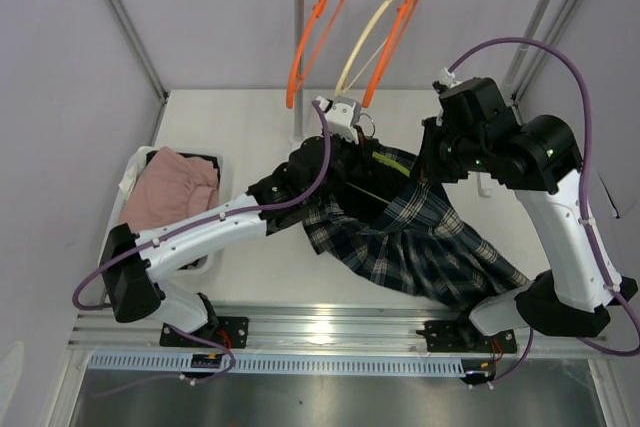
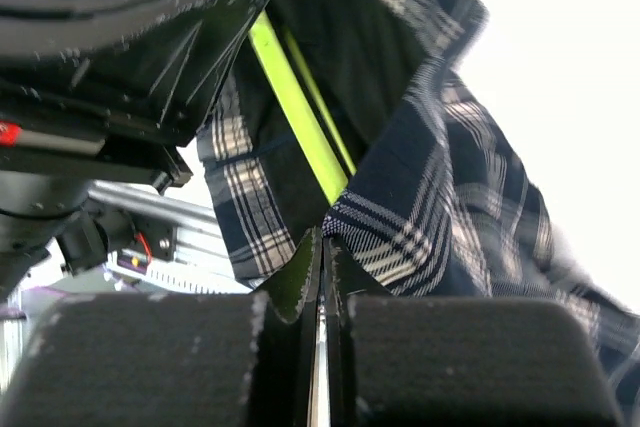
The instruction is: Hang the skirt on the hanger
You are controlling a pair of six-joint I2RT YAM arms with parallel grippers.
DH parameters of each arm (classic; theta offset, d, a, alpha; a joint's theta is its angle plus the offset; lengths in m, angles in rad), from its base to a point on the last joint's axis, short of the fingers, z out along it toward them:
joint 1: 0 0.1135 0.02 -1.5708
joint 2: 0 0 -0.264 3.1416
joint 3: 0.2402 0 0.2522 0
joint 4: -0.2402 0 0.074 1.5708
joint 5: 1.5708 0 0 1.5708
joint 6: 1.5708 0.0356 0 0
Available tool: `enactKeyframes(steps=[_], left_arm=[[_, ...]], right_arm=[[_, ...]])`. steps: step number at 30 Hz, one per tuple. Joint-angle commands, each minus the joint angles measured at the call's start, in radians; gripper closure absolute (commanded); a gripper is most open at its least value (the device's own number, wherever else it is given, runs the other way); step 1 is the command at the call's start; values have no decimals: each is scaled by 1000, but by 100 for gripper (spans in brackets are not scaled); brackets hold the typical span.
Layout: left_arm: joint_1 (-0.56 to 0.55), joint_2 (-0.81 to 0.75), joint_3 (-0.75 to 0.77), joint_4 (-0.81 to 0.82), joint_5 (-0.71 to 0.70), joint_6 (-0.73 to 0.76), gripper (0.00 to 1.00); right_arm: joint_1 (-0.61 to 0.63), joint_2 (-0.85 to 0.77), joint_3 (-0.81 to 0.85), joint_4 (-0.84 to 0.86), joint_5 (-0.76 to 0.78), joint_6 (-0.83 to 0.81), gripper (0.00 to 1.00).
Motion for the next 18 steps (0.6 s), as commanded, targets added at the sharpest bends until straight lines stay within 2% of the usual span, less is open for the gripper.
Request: enactKeyframes(steps=[1, 5, 8, 12, 18], left_arm=[[-71, -15, 69, -38, 280, -28, 100], [-71, -61, 105, -71, 283, -37, 100], [-70, -26, 172, -133, 316, -38, 100], [-68, -50, 120, -119, 335, -57, 100], [-37, -80, 70, -73, 436, -67, 100]], right_arm=[[-1, -32, -102, 429, -78, 14, 100], [-29, -83, -253, 488, -100, 0, 100], [-29, -93, -308, 528, -144, -32, 100], [0, -128, -377, 571, -144, -113, 100], [14, -270, -601, 730, -170, -208, 100]])
